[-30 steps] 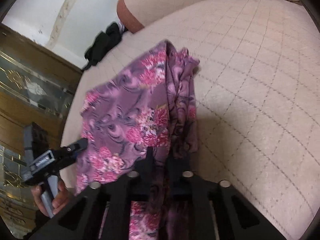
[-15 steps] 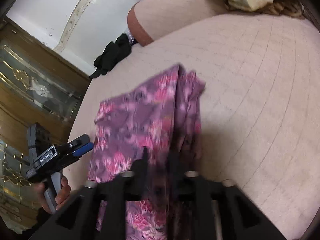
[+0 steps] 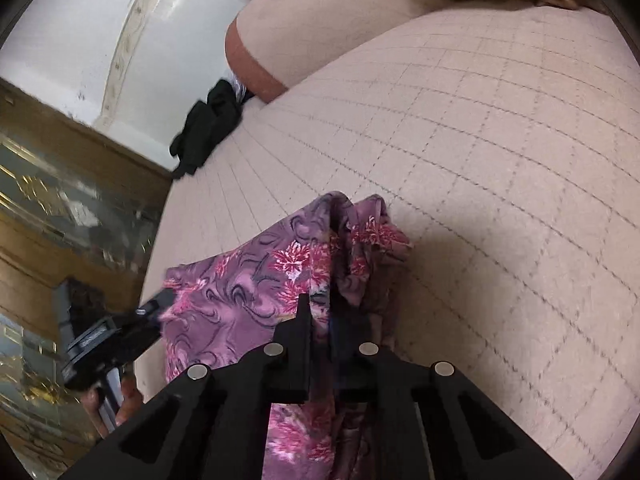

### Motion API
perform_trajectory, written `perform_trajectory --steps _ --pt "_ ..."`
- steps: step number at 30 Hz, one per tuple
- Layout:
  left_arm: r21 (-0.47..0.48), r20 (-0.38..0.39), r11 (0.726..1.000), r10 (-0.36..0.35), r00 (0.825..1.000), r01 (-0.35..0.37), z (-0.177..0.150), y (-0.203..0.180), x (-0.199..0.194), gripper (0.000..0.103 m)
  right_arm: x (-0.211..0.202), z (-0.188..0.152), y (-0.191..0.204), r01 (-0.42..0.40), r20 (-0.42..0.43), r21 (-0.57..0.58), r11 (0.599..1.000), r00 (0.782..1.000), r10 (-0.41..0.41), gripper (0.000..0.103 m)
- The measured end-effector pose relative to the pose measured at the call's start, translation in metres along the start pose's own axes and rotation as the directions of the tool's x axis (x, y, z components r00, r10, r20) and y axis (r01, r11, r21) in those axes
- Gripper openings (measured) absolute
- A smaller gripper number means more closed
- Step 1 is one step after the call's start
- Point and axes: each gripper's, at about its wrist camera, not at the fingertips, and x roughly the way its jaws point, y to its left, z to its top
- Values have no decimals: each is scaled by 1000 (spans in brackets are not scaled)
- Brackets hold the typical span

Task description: Fold small clothes

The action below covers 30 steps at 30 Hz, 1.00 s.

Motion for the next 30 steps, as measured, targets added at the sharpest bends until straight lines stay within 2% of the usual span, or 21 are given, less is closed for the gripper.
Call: perform_trajectory --steps 2,4,6,8,10,12,13,15,18,22,24,25,26,27,28,29,30 --pt "16 -31 999 43 999 -42 -3 0 13 16 -5 1 7 46 21 -48 998 999 -45 8" --pt "3 -82 993 122 989 -122 -4 12 29 15 1 3 5 91 17 -60 994 996 -90 7" --pt "-28 -111 991 126 986 -129 -1 24 35 15 16 2 -1 105 -4 -65 992 994 -105 6" --pt "5 -101 989 149 984 -149 -2 19 35 15 18 4 -1 107 1 -80 991 994 -107 6" --pt "87 -81 975 213 974 -206 -6 7 37 18 16 3 1 117 -1 -108 987 993 -118 6" --pt "76 -81 975 213 974 -207 -6 8 35 23 16 3 -3 83 -4 -86 993 996 -84 7" --pt "34 -79 981 191 978 -189 -5 12 29 26 13 2 -5 70 -6 -72 995 997 -71 10" --pt "-8 -65 983 183 981 -184 -7 15 17 47 2 -2 -5 43 -7 -50 998 999 -44 17" --pt "-26 -71 978 204 976 -206 -18 13 -2 54 -20 -20 2 47 15 -49 998 999 -46 51" --pt "-66 -154 976 197 968 -209 -49 15 -18 54 -38 -60 4 32 6 -31 999 999 -31 52" --pt "-73 -208 974 195 958 -214 -63 14 -16 54 -38 -75 4 54 -19 -37 998 998 -54 50" --pt "-66 -236 970 211 949 -232 -71 14 -13 54 -36 -82 6 86 -26 -50 995 996 -87 45" --pt "-58 -233 968 223 947 -243 -75 13 -13 54 -33 -87 8 124 -28 -71 990 992 -126 35" --pt "-38 -217 967 238 947 -252 -77 11 -14 49 -32 -88 9 141 -25 -82 987 989 -143 25" --pt "-20 -215 969 238 947 -248 -76 7 -12 39 -32 -88 10 143 -19 -88 986 989 -145 18" --pt "-20 -218 979 193 957 -202 -75 2 -13 10 -34 -87 11 143 -13 -84 986 989 -145 9" --pt "-10 -204 980 192 960 -198 -74 -4 -17 9 -37 -86 12 151 -5 -82 985 988 -152 7"
